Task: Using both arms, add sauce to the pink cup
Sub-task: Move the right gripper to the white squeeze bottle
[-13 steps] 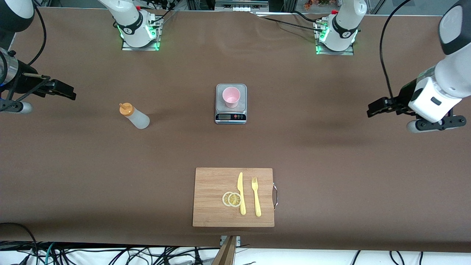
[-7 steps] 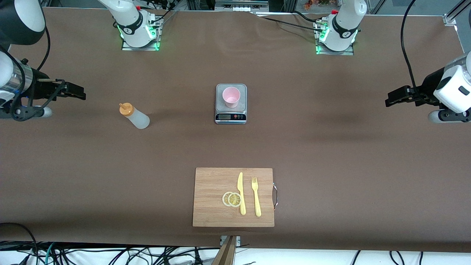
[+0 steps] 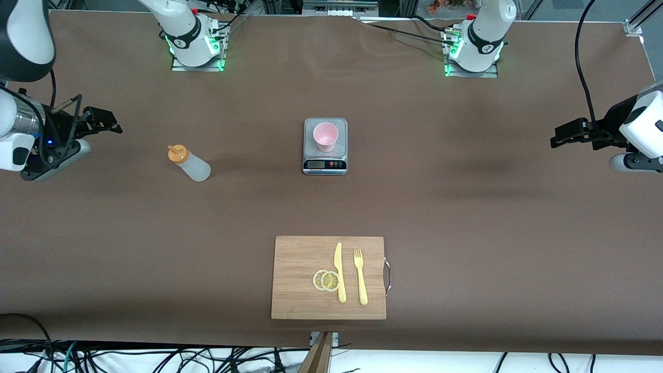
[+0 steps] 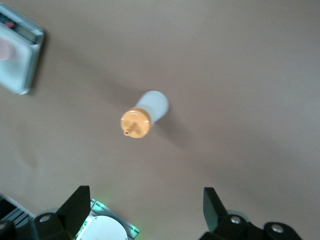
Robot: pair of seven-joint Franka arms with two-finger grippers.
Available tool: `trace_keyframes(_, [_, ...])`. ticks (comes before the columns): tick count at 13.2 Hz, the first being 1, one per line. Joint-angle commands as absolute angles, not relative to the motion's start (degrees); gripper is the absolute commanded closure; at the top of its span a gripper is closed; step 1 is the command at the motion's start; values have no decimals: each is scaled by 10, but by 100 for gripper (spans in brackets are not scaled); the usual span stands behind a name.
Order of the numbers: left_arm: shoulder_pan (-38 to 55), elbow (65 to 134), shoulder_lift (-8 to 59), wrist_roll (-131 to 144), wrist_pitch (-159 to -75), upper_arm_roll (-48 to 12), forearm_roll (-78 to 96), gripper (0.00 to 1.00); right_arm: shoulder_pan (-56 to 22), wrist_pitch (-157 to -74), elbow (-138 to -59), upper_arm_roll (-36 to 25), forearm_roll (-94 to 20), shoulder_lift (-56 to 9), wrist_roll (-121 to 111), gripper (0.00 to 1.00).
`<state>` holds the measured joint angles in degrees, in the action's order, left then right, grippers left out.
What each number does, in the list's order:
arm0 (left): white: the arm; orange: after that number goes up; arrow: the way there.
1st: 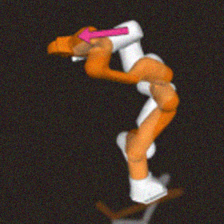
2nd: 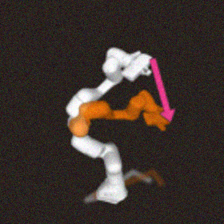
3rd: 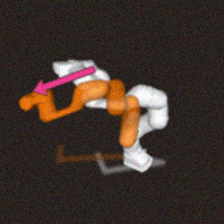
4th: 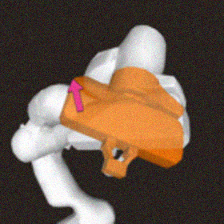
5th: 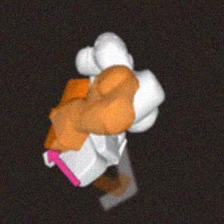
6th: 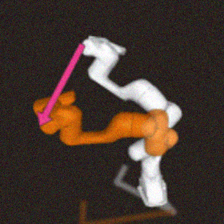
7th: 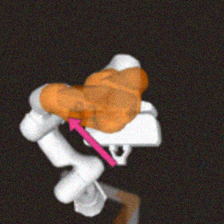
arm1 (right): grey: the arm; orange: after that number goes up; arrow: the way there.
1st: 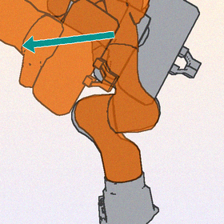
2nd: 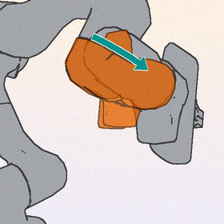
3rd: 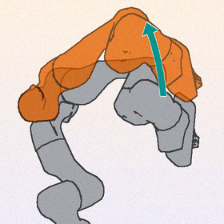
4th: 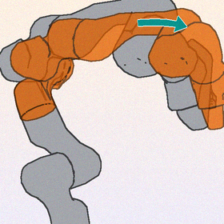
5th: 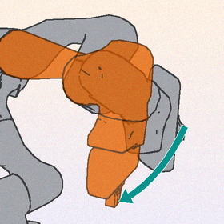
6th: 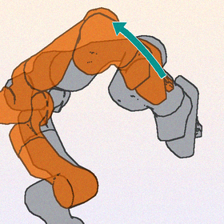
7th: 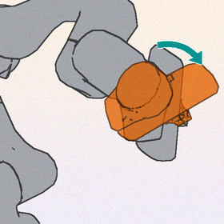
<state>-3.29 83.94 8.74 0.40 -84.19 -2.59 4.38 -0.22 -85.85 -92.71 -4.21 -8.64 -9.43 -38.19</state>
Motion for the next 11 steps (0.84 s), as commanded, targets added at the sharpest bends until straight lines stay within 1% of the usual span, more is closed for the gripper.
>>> trace_keyframes(1, [-34, 826, 92, -11, -831, -29, 34, 0, 10, -861, -971, -91, -166, -93, -517, 0])
trace_keyframes(4, [-36, 826, 93, -12, -831, -29, 34, 0, 31, -860, -993, -105, -219, -116, -673, 0])
trace_keyframes(6, [-36, 826, 96, -13, -831, -28, 34, 0, 55, -852, -993, -105, -264, -157, -779, 0])
trace_keyframes(9, [-34, 826, 96, -12, -831, -29, 35, 0, 90, -818, -997, -105, -326, -220, -901, 0])
trace_keyframes(11, [-35, 826, 96, -12, -831, -30, 35, 0, 108, -817, -996, -105, -360, -263, -1019, 0])
